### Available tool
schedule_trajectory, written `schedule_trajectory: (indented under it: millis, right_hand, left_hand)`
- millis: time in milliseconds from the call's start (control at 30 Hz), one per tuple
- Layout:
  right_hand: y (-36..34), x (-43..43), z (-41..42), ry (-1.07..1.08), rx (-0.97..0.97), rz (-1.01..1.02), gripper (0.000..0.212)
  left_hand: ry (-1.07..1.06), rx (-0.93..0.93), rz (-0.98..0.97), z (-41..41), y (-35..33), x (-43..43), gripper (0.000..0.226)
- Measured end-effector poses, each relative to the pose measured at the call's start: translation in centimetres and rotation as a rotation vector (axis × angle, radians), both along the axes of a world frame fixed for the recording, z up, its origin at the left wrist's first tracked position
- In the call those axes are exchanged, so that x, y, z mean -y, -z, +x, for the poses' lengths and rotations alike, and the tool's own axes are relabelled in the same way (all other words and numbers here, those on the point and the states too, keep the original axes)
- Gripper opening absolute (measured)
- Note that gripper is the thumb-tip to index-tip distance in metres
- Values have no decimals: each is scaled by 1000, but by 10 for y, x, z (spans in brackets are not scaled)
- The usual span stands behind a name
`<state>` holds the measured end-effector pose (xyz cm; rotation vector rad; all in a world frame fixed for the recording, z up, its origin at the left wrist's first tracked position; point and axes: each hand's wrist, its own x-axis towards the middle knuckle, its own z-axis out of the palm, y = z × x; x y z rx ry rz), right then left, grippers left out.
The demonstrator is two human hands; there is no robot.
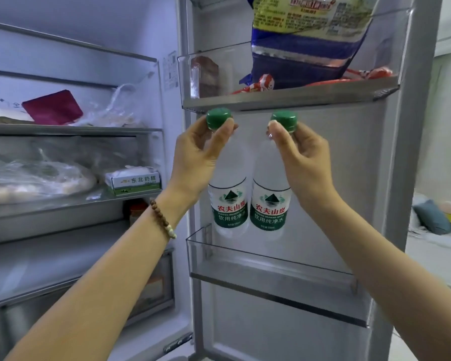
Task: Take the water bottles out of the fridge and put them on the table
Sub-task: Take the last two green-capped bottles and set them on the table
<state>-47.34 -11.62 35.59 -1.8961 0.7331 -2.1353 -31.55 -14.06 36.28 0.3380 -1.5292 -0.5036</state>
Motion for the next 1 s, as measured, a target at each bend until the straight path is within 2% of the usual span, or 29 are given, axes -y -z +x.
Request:
schedule_trajectory:
  millis: [167, 300, 433, 533, 700, 1000]
  right_hand:
    - [-12, -27, -13, -140, -40, -53, 13]
    - [-2, -44, -13, -302, -53, 50, 33]
    - [21, -74, 8, -535, -91, 196, 30]
    - [39, -101, 38, -710, -117, 310, 34]
    - [55, -151, 98, -976, -162, 358, 33]
    - [60, -277, 225, -1384, -293, 327, 24]
  left_hand:
    - [-145, -86, -4, -3, -4, -48, 42]
    - [-286, -122, 48, -2, 8, -96, 38]
    - [-482, -109, 159, 10, 26, -156, 24]
    - [-647, -96, 246, 29, 39, -204, 12]
    - [-925, -148, 317, 64, 48, -289, 7]
    - [-1334, -337, 339, 144, 60, -463, 17]
